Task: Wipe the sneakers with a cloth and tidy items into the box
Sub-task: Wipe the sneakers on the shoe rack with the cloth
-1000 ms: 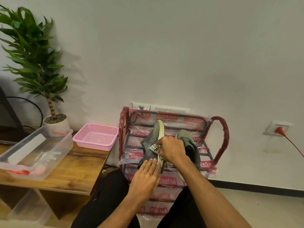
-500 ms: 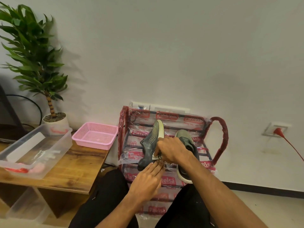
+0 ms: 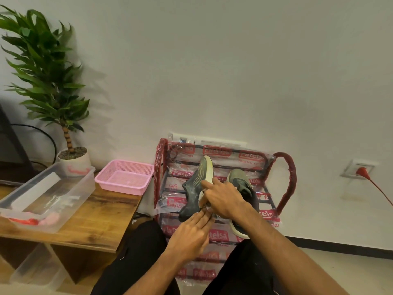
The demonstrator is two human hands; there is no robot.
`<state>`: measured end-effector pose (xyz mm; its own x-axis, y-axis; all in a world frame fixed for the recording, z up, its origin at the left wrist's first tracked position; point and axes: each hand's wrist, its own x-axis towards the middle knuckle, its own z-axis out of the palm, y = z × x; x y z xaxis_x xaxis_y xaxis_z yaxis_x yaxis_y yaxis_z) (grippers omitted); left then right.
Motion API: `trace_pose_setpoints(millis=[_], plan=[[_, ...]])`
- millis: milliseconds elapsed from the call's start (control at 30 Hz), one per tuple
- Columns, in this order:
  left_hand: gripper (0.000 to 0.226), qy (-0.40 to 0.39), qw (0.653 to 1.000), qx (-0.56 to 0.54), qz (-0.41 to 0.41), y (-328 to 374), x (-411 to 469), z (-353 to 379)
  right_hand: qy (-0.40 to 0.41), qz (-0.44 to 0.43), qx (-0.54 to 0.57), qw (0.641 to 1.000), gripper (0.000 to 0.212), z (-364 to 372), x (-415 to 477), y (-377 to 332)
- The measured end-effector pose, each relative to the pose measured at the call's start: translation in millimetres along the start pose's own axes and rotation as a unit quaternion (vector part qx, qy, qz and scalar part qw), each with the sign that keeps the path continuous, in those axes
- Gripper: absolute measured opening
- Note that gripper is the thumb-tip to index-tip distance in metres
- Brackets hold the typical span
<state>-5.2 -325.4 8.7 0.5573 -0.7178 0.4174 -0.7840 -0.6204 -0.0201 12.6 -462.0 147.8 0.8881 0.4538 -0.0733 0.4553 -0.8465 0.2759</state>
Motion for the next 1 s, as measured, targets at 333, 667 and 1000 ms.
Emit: trace_pose_setpoints(millis=[333, 667, 1000], plan=[[0.056, -0.003, 0.999, 0.034, 0.035, 2.1, -3.8, -3.5, 0.047, 0.059, 0.092, 0.993, 0.051, 8.6, 3.0, 13.7], [0.068, -0.064, 0.997, 0.024, 0.032, 3.9, -11.5, -6.2, 0.054, 0.067, 0.149, 0.985, 0.036, 16.7, 4.1, 0.3], [0.062, -0.100, 0.994, 0.044, 0.012, -8.8, -6.9, -8.7, 0.111, 0.112, 0.109, 0.981, 0.031, 29.7, 18.0, -8.3]])
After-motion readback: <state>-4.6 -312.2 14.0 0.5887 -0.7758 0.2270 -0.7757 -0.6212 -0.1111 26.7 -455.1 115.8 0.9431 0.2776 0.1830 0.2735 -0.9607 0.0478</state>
